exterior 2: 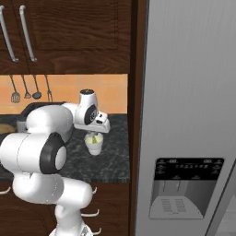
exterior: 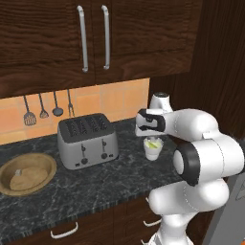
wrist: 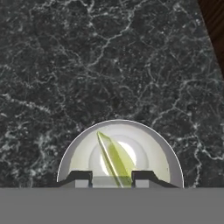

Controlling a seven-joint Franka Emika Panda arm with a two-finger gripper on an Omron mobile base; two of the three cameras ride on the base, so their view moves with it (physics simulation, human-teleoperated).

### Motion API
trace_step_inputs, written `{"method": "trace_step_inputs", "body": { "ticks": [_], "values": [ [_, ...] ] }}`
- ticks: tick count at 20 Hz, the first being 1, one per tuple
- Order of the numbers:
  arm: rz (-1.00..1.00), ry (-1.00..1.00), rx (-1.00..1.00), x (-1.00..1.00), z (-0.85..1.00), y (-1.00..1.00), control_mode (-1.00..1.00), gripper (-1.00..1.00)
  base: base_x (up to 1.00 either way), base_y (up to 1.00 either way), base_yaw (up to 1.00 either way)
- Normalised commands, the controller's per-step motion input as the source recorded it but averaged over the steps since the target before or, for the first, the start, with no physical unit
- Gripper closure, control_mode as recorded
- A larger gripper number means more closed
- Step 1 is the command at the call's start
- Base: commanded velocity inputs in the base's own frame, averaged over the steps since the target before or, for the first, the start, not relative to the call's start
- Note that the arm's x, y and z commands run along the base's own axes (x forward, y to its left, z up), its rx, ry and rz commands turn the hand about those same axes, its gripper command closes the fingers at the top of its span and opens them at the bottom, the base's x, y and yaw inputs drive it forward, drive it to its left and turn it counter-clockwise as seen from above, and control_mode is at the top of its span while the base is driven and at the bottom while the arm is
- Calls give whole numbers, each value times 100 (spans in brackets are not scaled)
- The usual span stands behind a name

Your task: Grab a lemon wedge from the fridge and one ice cube from the ice bowl, and put them in the glass of lemonade.

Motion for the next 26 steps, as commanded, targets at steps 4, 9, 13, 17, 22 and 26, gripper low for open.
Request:
{"method": "trace_step_inputs", "body": {
  "ticks": [4,9,13,17,22,26],
  "values": [
    [0,-1,0,11,-2,-8,-100,100,0,0,0],
    [0,0,0,-1,0,-2,-100,-100,0,0,0],
    [0,0,0,0,0,-10,-100,-100,0,0,0],
    [0,0,0,-5,7,-10,-100,-100,0,0,0],
    [0,-8,0,-72,67,2,-100,-100,0,0,0],
    [1,-14,-2,-98,60,43,-100,-100,0,0,0]
  ]
}}
